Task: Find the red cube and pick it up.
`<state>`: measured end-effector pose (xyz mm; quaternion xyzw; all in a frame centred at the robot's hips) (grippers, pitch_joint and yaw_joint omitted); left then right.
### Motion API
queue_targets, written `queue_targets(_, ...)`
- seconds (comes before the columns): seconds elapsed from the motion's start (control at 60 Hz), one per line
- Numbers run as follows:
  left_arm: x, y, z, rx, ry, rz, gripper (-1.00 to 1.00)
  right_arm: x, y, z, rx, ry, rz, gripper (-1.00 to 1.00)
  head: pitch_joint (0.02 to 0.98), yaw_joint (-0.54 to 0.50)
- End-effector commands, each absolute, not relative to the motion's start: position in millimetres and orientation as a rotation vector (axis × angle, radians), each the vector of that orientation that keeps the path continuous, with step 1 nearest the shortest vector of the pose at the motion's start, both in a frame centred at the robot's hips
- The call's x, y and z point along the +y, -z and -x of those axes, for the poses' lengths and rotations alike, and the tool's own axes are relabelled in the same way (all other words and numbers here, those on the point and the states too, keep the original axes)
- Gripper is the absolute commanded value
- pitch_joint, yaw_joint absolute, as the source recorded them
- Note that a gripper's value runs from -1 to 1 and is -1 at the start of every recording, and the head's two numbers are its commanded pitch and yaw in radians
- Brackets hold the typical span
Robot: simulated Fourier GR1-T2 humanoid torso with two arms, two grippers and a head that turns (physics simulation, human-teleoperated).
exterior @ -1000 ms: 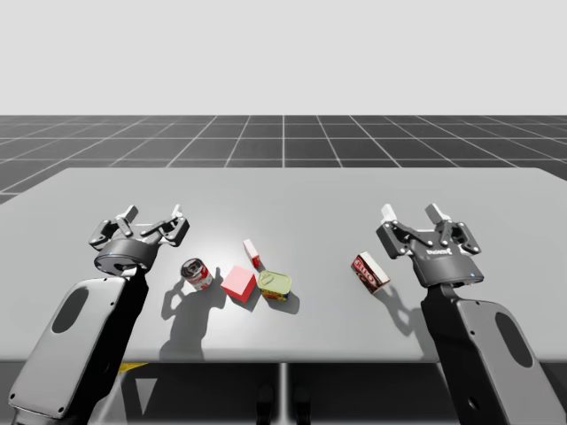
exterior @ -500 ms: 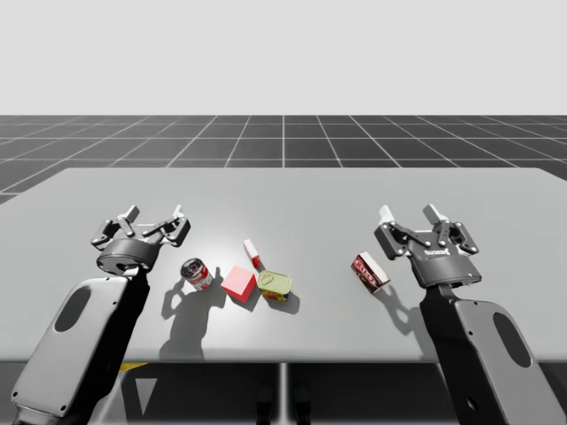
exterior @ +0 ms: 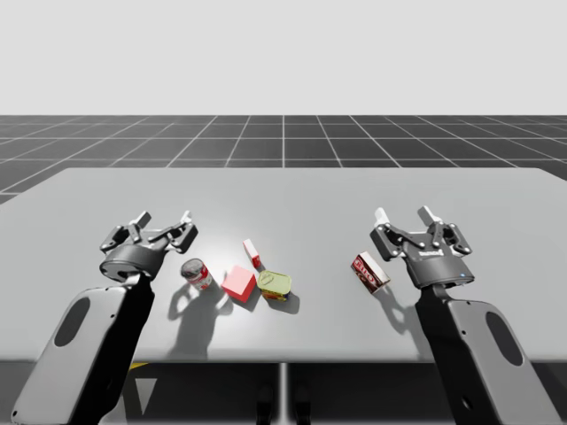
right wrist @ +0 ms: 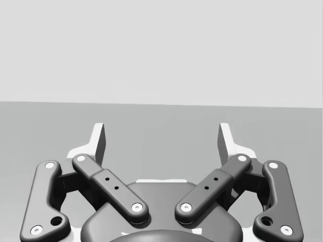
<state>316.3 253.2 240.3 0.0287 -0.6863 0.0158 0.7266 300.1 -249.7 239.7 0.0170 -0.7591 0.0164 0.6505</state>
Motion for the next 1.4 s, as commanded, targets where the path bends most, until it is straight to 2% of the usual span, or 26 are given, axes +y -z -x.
queue_targets(0.017,228.8,-254.8,-285.8,-1.495,0.022,0.067,-1.0,-249.2,-237.8,-301.3,-1.723,-0.043,-0.034,-1.0,0.898,0.22)
queue_targets(0.183,211.8,-273.7,-225.7,-1.473,0.161,0.143,-1.0,-249.8,-237.6,-302.3,-1.723,-0.044,-0.034,-1.0,0.894,0.21)
queue_targets(0.233,209.4,-273.4,-216.3,-1.462,0.185,0.158,-1.0,-249.8,-237.4,-302.4,-1.723,-0.044,-0.033,-1.0,0.893,0.21)
queue_targets(0.333,200.7,-263.9,-189.9,-1.423,0.237,0.211,-1.0,-249.5,-236.8,-302.6,-1.721,-0.043,-0.033,-1.0,0.89,0.21)
queue_targets(0.533,194.8,-240.0,-164.2,-1.362,0.274,0.234,-1.0,-248.9,-235.5,-303.4,-1.714,-0.041,-0.035,-1.0,0.886,0.21)
queue_targets(0.583,192.5,-226.5,-157.0,-1.331,0.304,0.234,-1.0,-249.3,-235.7,-303.5,-1.714,-0.039,-0.037,-1.0,0.885,0.21)
queue_targets(0.75,187.9,-189.8,-152.0,-1.247,0.301,0.243,-1.0,-248.7,-235.4,-303.6,-1.713,-0.039,-0.048,-1.0,0.884,0.21)
queue_targets(0.9,181.6,-169.3,-155.8,-1.206,0.292,0.246,-1.0,-247.9,-234.6,-304.2,-1.714,-0.043,-0.046,-1.0,0.883,0.21)
queue_targets(1.117,174.3,-154.6,-179.8,-1.195,0.285,0.227,-1.0,-247.9,-235.2,-303.8,-1.721,-0.048,-0.04,-1.0,0.884,0.21)
queue_targets(1.4,160.4,-149.0,-210.5,-1.185,0.265,0.207,-1.0,-246.6,-235.0,-303.8,-1.727,-0.055,-0.046,-1.0,0.885,0.21)
